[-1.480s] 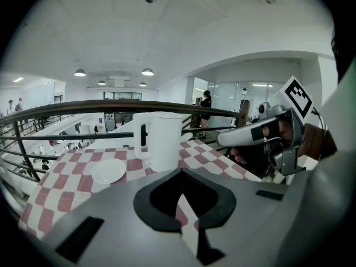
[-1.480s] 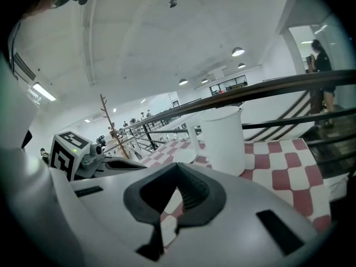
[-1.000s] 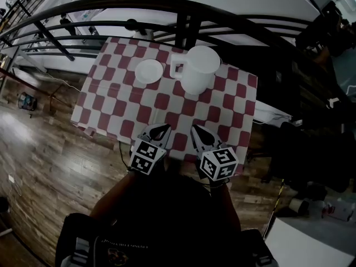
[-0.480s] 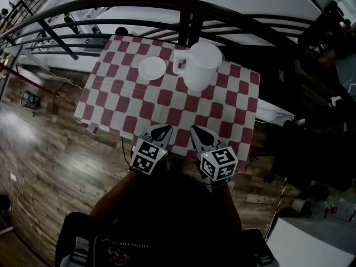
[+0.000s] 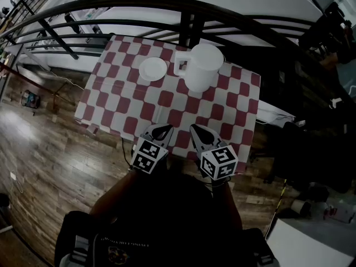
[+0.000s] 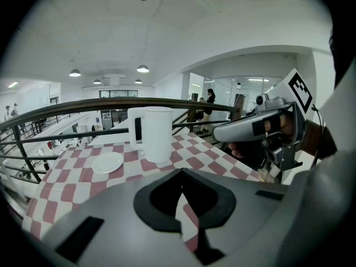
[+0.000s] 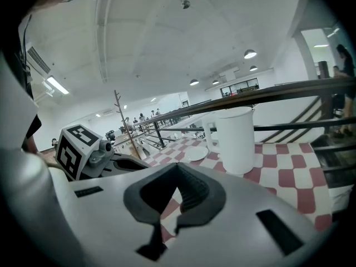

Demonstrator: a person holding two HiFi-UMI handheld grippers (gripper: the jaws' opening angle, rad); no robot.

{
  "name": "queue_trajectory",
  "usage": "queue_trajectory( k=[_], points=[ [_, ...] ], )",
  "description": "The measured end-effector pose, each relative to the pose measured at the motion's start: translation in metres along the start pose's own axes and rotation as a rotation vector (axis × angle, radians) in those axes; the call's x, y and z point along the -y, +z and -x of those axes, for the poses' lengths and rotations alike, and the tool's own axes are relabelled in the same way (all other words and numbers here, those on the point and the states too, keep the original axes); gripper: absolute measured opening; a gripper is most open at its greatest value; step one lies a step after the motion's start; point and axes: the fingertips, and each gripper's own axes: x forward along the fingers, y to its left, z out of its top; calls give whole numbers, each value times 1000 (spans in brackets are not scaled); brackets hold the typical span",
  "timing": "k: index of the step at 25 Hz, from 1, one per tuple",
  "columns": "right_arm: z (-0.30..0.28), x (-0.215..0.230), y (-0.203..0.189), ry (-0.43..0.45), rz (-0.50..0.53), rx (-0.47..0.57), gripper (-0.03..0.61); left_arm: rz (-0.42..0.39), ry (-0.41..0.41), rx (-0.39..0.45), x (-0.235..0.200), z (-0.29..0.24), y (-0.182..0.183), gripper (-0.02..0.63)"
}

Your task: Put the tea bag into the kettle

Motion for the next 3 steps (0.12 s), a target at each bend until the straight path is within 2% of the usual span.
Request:
queue_trajectory(
  k=[3],
  points=[
    [-3, 2, 0, 3, 2, -3, 11, -3, -3, -4, -2, -3, 0, 3]
  ],
)
